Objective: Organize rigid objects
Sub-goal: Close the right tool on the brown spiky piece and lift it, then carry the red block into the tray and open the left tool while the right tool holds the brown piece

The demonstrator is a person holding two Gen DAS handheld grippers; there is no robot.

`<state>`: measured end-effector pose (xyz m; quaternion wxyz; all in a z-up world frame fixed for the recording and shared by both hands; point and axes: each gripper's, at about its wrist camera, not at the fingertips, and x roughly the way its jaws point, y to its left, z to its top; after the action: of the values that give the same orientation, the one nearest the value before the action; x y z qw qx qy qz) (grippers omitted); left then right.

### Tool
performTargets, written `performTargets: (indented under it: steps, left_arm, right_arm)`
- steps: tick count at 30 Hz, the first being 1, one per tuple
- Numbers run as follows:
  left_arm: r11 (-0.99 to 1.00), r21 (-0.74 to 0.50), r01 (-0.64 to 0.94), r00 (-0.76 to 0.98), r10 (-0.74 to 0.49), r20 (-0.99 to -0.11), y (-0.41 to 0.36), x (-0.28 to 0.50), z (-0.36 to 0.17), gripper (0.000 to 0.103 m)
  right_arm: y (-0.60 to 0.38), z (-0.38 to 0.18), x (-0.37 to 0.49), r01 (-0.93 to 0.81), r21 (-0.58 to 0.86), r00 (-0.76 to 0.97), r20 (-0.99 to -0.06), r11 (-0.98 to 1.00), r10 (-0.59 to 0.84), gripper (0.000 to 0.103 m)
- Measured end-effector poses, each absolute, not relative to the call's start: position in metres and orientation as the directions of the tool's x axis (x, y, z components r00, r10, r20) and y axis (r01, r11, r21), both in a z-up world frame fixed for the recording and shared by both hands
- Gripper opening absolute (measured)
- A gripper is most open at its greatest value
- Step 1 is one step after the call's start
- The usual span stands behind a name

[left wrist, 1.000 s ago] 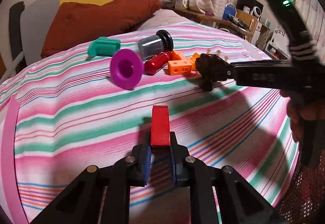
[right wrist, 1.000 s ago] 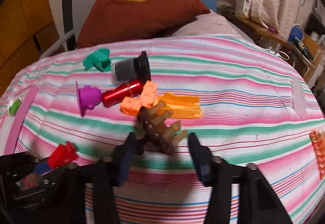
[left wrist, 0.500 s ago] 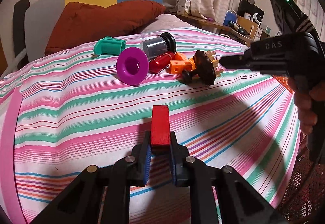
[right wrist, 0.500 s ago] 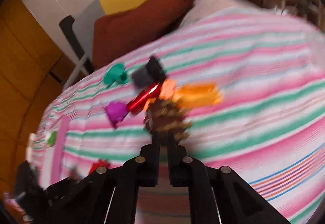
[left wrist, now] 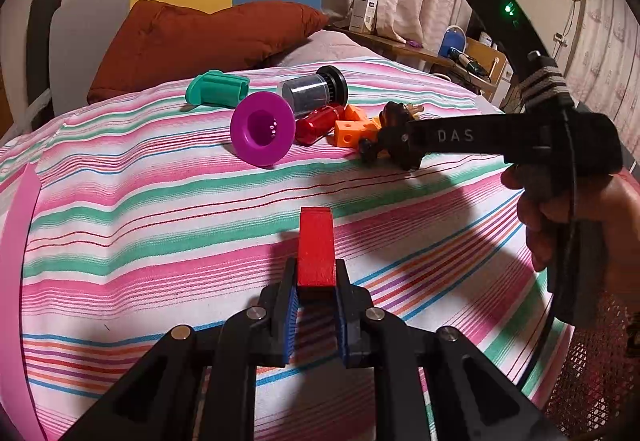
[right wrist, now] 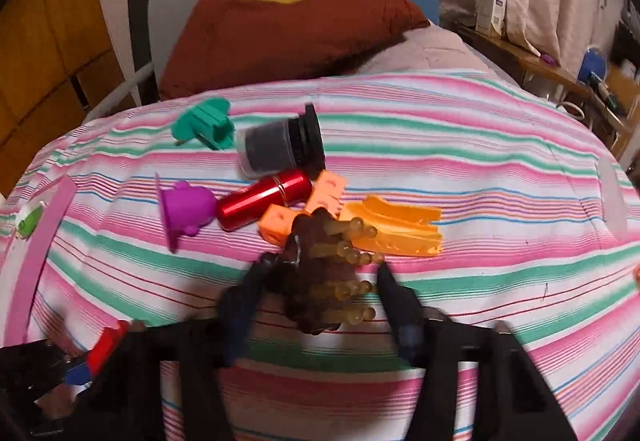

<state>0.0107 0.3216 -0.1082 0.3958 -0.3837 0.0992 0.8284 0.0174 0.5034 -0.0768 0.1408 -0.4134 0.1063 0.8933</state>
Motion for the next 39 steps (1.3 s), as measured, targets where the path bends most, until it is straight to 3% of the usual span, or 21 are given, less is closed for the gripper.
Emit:
performTargets:
  steps: [6, 12, 14, 16, 19, 22, 26, 31, 36, 39]
  left_arm:
    - [-0.664, -0.153, -0.732, -0.386, 0.589, -0.71, 0.319, 0.01, -0.109, 0.014]
    - [-0.661, -0.168, -0.731, -0.377, 0.598, -0.707, 0.318, 0.009, -0.108, 0.014]
    - [-0.662, -0.163, -0.732, -0.381, 0.595, -0.708, 0.318, 0.01, -0.108, 0.014]
    - [-0.662, -0.164, -0.732, -0.381, 0.596, -0.707, 0.318, 0.01, -0.108, 0.014]
    - [-0.662, -0.167, -0.731, -0.38, 0.598, -0.705, 0.317, 0.01, -0.108, 0.014]
    - [-0.661, -0.17, -0.73, -0.38, 0.6, -0.704, 0.316, 0.01, -0.109, 0.014]
    - [-0.661, -0.175, -0.73, -0.377, 0.603, -0.703, 0.315, 0.01, -0.109, 0.014]
    - [-0.659, -0.183, -0.73, -0.373, 0.607, -0.701, 0.314, 0.01, -0.109, 0.014]
    - [-0.659, -0.184, -0.73, -0.372, 0.608, -0.701, 0.314, 0.01, -0.109, 0.014]
    - [-0.66, -0.178, -0.73, -0.374, 0.604, -0.704, 0.314, 0.01, -0.109, 0.014]
  right_arm:
    - [0.534, -0.074, 0.033, -0.382, 0.389, -0.665, -0.746, -0.838, -0.043, 0.042]
    - [0.535, -0.091, 0.047, -0.274, 0.802, -0.71, -0.541, -0.531, -0.451, 0.043]
    - [0.535, -0.109, 0.047, -0.298, 0.849, -0.687, -0.509, -0.437, -0.519, 0.043]
    - [0.538, -0.126, 0.049, -0.376, 0.818, -0.645, -0.568, -0.434, -0.511, 0.046]
    - [0.551, -0.125, 0.056, -0.404, 0.821, -0.667, -0.566, -0.404, -0.484, 0.051]
    - [0.565, -0.106, 0.071, -0.469, 0.717, -0.654, -0.674, -0.515, -0.343, 0.057]
    - [0.57, -0.077, 0.09, -0.518, 0.561, -0.631, -0.76, -0.645, -0.155, 0.057]
    - [0.539, -0.04, 0.1, -0.421, 0.349, -0.637, -0.771, -0.837, -0.002, 0.059]
    - [0.501, -0.05, 0.076, -0.309, 0.187, -0.598, -0.801, -0.933, 0.037, 0.059]
    - [0.49, -0.066, 0.062, -0.284, 0.13, -0.587, -0.807, -0.95, 0.065, 0.054]
